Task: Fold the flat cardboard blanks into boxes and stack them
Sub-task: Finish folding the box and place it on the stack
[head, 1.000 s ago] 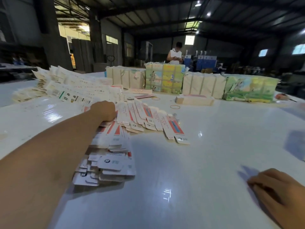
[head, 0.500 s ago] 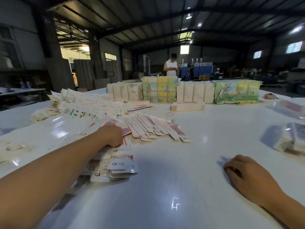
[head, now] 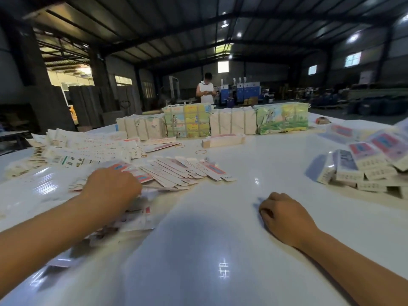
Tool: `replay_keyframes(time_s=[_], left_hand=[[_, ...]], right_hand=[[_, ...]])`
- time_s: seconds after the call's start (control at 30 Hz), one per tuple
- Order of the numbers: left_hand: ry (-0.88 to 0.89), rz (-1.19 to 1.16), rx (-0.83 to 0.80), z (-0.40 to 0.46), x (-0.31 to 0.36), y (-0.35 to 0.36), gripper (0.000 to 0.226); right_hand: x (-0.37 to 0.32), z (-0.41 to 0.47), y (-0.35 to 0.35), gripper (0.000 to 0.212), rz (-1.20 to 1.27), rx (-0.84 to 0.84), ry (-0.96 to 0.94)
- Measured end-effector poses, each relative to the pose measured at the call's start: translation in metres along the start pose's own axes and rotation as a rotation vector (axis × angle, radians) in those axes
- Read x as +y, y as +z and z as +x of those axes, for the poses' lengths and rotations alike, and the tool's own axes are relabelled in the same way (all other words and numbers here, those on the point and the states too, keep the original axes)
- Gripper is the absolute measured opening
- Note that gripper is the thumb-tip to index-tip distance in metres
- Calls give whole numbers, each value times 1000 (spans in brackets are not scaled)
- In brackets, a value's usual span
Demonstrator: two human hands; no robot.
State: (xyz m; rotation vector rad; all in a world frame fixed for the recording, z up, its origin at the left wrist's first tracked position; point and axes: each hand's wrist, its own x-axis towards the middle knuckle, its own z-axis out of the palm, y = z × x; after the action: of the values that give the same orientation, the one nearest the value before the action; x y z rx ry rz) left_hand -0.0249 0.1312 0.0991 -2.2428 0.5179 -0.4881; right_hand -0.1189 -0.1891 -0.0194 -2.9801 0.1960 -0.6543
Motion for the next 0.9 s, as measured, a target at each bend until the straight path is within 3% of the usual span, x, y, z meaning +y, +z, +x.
replay_keyframes(time_s=[0.07,0.13,0.2,0.27,0.33,0.37,0.43,0.57,0.63,0.8,0.9], left_hand=[[-72,-33,221,-8,6,-29,19],[-41,-184,518,-10,26,-48,23],[96,-403,834,-7,56,-58,20],[212,-567,968,1,93,-61,28],[295,-656,949,9,127,-59,19],[342,-693,924,13,140,-56,13],[394,-751,911,22,155,-47,23],[378,-824,871,32,150,-25,35],[329,-828,799,35,145,-16,42],[302,-802,523,36,139,-9,37],[254,-968,580,32,139,-14,47]], right_hand=[[1,2,0,29,57,-6,22],[2,3,-3,28,286,41,123],[3,5,-11,35,699,142,348],[6,8,-20,45,1244,185,600],[13,6,-29,44,1629,183,692],[17,5,-32,42,1734,196,679],[25,2,-34,41,1862,220,646],[35,3,-34,73,2070,102,641],[37,4,-37,73,2071,4,663],[32,5,-40,39,1842,-200,729],[26,6,-35,13,1727,-156,700]])
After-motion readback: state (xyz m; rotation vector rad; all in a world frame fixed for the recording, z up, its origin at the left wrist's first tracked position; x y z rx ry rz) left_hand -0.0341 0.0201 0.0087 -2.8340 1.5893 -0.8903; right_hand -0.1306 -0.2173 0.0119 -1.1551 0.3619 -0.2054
